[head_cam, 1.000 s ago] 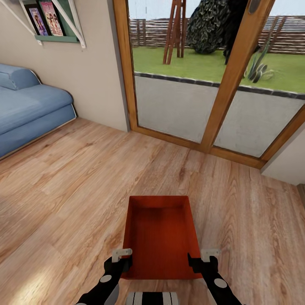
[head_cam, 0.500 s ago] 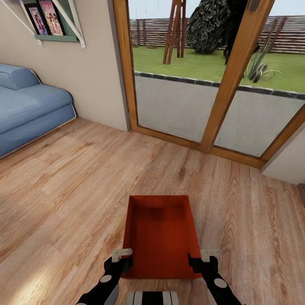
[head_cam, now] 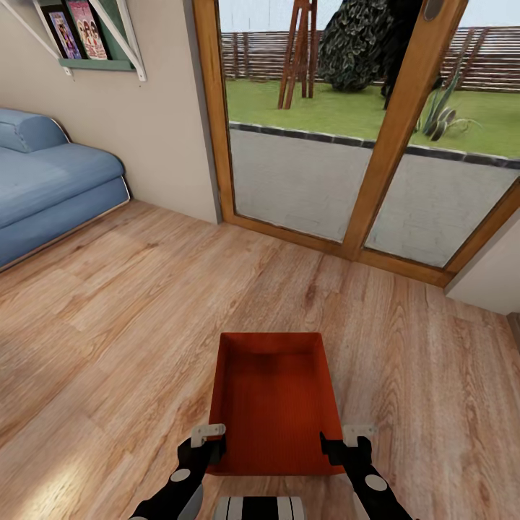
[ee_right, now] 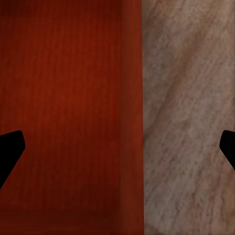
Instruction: Move the two storage containers from the living room to the garage. In the garage, place one container on the floor and stack the other container on top of it (either order is fine).
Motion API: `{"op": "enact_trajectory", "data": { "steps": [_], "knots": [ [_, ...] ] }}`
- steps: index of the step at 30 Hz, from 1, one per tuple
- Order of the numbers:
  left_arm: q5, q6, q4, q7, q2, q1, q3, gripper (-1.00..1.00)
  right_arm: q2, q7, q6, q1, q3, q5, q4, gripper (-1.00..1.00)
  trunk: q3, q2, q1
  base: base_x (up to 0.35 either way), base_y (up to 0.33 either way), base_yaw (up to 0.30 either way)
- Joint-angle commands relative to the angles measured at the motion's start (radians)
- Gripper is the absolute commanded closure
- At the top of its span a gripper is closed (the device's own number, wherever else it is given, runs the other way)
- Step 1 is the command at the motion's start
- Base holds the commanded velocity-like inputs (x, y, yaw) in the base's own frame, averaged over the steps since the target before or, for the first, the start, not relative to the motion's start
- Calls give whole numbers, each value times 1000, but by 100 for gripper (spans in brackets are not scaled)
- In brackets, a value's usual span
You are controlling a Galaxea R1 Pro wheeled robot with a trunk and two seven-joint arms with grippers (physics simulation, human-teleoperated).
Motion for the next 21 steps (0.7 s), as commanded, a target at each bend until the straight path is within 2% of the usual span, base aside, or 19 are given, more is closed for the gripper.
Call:
{"op": "enact_trajectory", "data": {
  "steps": [1, 21],
  "knots": [
    [-3, -4, 1, 1, -1, -1, 4, -100, 0, -4, -2, 0, 0, 7, 1, -100, -1, 0, 0, 0, 0, 0],
    [-3, -4, 1, 2, -8, -1, 4, -100, 0, -4, -4, 0, 0, 7, 1, -100, -1, 0, 0, 0, 0, 0]
  ]
}}
